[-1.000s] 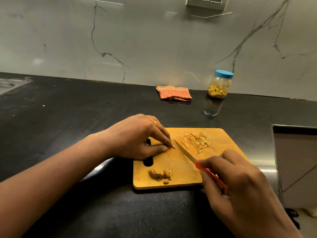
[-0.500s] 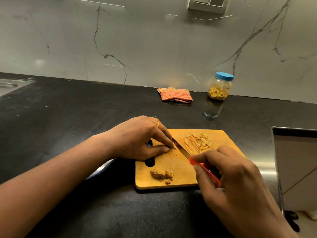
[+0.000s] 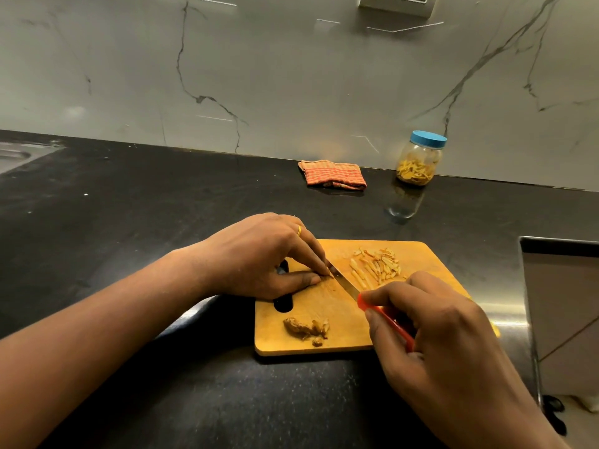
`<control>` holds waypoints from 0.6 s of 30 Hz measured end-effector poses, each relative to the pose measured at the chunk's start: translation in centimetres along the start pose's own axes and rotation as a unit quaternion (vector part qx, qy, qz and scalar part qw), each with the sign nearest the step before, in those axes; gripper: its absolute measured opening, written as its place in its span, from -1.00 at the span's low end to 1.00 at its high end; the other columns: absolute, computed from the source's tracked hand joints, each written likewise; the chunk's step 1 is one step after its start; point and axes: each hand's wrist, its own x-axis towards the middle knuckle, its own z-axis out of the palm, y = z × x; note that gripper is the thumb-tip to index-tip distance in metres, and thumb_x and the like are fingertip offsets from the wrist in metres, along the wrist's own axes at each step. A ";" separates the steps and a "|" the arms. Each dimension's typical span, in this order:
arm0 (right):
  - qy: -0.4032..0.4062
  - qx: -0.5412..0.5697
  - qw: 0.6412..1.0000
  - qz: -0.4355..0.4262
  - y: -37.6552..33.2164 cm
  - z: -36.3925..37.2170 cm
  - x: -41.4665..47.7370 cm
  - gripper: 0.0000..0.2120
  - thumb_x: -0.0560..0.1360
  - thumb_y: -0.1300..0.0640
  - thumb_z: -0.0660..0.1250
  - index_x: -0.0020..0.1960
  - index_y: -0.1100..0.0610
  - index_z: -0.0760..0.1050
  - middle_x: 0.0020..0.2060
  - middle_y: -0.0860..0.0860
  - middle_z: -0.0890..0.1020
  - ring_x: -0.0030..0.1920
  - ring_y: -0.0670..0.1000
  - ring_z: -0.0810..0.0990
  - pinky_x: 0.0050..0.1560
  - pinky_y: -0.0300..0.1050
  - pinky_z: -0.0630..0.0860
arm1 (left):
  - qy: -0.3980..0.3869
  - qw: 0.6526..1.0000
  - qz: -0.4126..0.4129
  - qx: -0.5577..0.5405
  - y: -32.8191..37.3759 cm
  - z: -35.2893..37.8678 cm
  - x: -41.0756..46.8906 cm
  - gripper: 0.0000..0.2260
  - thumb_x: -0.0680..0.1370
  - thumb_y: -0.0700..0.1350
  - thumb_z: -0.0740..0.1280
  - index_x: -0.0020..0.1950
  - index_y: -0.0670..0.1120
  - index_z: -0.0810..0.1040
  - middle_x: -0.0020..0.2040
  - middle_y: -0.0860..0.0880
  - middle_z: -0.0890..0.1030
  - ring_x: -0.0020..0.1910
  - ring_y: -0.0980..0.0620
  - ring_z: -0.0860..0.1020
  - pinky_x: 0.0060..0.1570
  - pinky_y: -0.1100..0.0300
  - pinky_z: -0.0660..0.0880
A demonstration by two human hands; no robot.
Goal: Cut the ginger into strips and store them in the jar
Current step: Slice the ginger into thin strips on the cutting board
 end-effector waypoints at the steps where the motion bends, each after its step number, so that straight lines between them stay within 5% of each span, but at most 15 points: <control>1: -0.001 -0.001 1.000 -0.002 0.0 0.0 0.0 -0.86 0.39 0.13 0.46 -0.06 0.00 0.62 -0.29 -0.14 0.49 -0.30 -0.18 0.49 -0.29 -0.41 0.42 | 0.000 1.000 0.000 0.000 0.0 0.0 0.0 -0.77 0.58 0.05 0.35 0.22 0.19 0.62 0.19 0.24 0.61 0.18 0.25 0.51 0.13 0.24 0.52; 13: -0.055 -0.035 0.998 -0.010 -0.4 0.6 0.5 -0.82 0.41 0.14 0.44 0.01 0.05 0.59 -0.23 -0.09 0.46 -0.33 -0.15 0.46 -0.38 -0.45 0.30 | -0.014 1.000 -0.016 0.004 0.0 0.0 0.1 -0.78 0.58 0.07 0.34 0.21 0.21 0.62 0.21 0.26 0.58 0.20 0.24 0.47 0.13 0.21 0.50; 18: -0.021 -0.027 0.999 -0.015 0.1 -0.3 -0.9 -0.84 0.38 0.10 0.37 -0.05 0.05 0.62 -0.28 -0.10 0.48 -0.38 -0.14 0.47 -0.35 -0.46 0.40 | -0.021 0.999 -0.026 -0.007 0.0 -0.1 0.2 -0.79 0.58 0.08 0.34 0.20 0.22 0.62 0.20 0.27 0.58 0.20 0.24 0.47 0.15 0.19 0.50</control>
